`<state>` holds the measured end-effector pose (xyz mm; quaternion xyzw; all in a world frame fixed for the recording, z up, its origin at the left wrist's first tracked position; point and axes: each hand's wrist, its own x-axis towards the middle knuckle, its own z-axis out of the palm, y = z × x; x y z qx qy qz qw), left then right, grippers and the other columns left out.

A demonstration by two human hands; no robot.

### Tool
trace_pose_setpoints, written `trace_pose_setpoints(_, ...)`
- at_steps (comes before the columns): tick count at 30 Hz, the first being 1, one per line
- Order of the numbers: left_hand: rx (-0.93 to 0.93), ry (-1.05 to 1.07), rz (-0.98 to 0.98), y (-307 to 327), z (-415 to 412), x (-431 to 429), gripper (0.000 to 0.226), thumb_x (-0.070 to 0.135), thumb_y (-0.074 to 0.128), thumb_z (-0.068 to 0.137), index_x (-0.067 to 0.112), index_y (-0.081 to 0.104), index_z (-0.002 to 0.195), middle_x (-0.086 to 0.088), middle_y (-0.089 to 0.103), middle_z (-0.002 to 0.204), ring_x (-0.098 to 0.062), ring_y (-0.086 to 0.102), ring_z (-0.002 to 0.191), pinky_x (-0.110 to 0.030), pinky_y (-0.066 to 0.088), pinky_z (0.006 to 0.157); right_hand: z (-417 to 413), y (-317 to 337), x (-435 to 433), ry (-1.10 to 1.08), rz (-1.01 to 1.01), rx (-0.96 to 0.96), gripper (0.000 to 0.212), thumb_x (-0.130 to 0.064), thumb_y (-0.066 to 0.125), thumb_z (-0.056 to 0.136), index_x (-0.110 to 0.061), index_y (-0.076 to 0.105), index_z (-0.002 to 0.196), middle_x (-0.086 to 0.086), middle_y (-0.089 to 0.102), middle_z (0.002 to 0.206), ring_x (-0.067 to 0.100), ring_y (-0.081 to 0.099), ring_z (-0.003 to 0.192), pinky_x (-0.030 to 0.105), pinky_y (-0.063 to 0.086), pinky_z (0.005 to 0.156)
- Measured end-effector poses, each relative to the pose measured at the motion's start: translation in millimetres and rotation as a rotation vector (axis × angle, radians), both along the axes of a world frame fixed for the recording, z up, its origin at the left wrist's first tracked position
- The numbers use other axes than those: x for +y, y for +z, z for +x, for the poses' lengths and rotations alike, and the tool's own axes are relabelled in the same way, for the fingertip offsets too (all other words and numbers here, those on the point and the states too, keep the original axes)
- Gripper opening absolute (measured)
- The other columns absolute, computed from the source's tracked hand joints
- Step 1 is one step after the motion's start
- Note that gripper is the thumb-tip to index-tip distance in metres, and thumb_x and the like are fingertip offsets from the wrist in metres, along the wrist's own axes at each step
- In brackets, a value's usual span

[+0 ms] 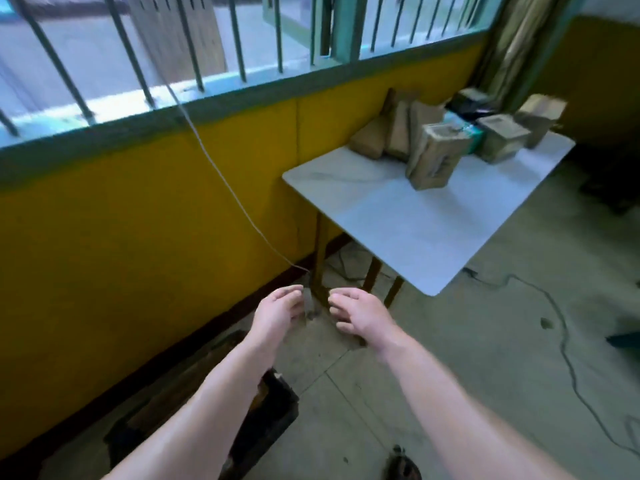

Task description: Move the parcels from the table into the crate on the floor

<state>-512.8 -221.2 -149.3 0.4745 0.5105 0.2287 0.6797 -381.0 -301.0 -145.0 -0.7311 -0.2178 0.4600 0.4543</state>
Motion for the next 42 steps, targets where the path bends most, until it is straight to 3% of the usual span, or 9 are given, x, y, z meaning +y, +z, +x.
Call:
trace_pose_setpoints(2,-0.018,-0.045,0.028,11.2,53.7,-5.4,0.018,0.015,0.053,0.099,0.019,0.067,0.110,0.007,0.073,0.099,-0.006,0.068,0.088,-0.017,0.052,0.062,53.0,9.9,-12.1,-0.056,0.034,-0.016,0.006,-0.025,0.061,0.094,-0.027,0.066,0.096,-0.006,0.069,0.101,0.008,0.064,0.096,0.024,0.052,0.079)
trace_pose_setpoints(6,-0.050,-0.131,0.052,25.7,163.4,-27.4,0.019,0.018,0.054,0.098,0.020,0.067,0.112,0.006,0.073,0.106,-0.008,0.068,0.096,-0.023,0.051,0.079,165.0,26.2,-41.1,-0.065,0.075,-0.107,0.010,-0.025,0.060,0.094,-0.025,0.065,0.103,-0.010,0.065,0.099,0.012,0.061,0.100,0.028,0.050,0.088)
trace_pose_setpoints(8,-0.057,-0.161,0.041,32.3,215.8,-38.7,0.019,0.020,0.055,0.098,0.019,0.068,0.112,0.005,0.073,0.107,-0.010,0.068,0.099,-0.028,0.050,0.088,218.3,33.7,-56.6,-0.092,0.095,-0.109,0.014,-0.024,0.059,0.095,-0.022,0.064,0.107,-0.010,0.064,0.096,0.011,0.061,0.097,0.023,0.050,0.080)
trace_pose_setpoints(10,-0.070,-0.188,0.031,40.5,265.6,-47.1,0.016,0.020,0.055,0.099,0.019,0.068,0.110,0.004,0.072,0.106,-0.013,0.066,0.099,-0.028,0.048,0.086,267.4,41.0,-71.2,-0.115,0.098,-0.123,0.014,-0.024,0.058,0.096,-0.021,0.063,0.108,-0.007,0.064,0.094,0.010,0.060,0.093,0.020,0.047,0.071)
trace_pose_setpoints(15,-0.108,-0.262,0.054,53.2,372.4,-55.1,0.014,0.018,0.055,0.099,0.022,0.068,0.101,0.004,0.073,0.099,-0.013,0.066,0.093,-0.025,0.047,0.079,372.9,49.2,-81.7,-0.156,0.091,-0.148,0.019,-0.024,0.056,0.097,-0.018,0.064,0.113,-0.004,0.064,0.096,0.013,0.059,0.095,0.028,0.050,0.081)
trace_pose_setpoints(18,-0.118,-0.289,0.067,53.5,427.1,-47.6,0.013,0.018,0.056,0.098,0.023,0.068,0.102,0.003,0.074,0.102,-0.015,0.067,0.096,-0.027,0.048,0.081,425.2,48.0,-70.9,-0.186,0.089,-0.131,0.022,-0.023,0.057,0.097,-0.015,0.064,0.115,-0.001,0.065,0.100,0.016,0.060,0.101,0.036,0.051,0.093)
trace_pose_setpoints(24,-0.143,-0.272,0.038,33.1,555.7,-4.3,0.015,0.017,0.057,0.097,0.020,0.070,0.104,0.001,0.075,0.103,-0.015,0.068,0.095,-0.026,0.049,0.082,551.9,29.3,-27.0,-0.215,0.082,-0.118,0.018,-0.023,0.058,0.097,-0.018,0.064,0.113,0.000,0.066,0.106,0.017,0.061,0.104,0.027,0.049,0.078)
trace_pose_setpoints(32,-0.167,-0.287,-0.047,23.1,745.3,72.7,0.022,0.017,0.053,0.099,0.016,0.067,0.115,0.001,0.072,0.110,-0.015,0.066,0.102,-0.024,0.048,0.084,721.6,19.7,43.1,-0.266,-0.025,-0.090,0.011,-0.020,0.059,0.095,-0.020,0.067,0.103,0.001,0.065,0.097,0.015,0.059,0.091,0.028,0.047,0.075)
trace_pose_setpoints(42,-0.173,-0.304,-0.063,37.3,931.5,114.9,0.015,0.015,0.056,0.097,0.019,0.070,0.100,-0.005,0.073,0.108,-0.021,0.066,0.101,-0.033,0.047,0.094,916.9,30.4,97.2,-0.308,0.007,-0.108,0.007,-0.018,0.060,0.094,-0.018,0.066,0.099,0.003,0.063,0.089,0.017,0.058,0.088,0.032,0.051,0.080)
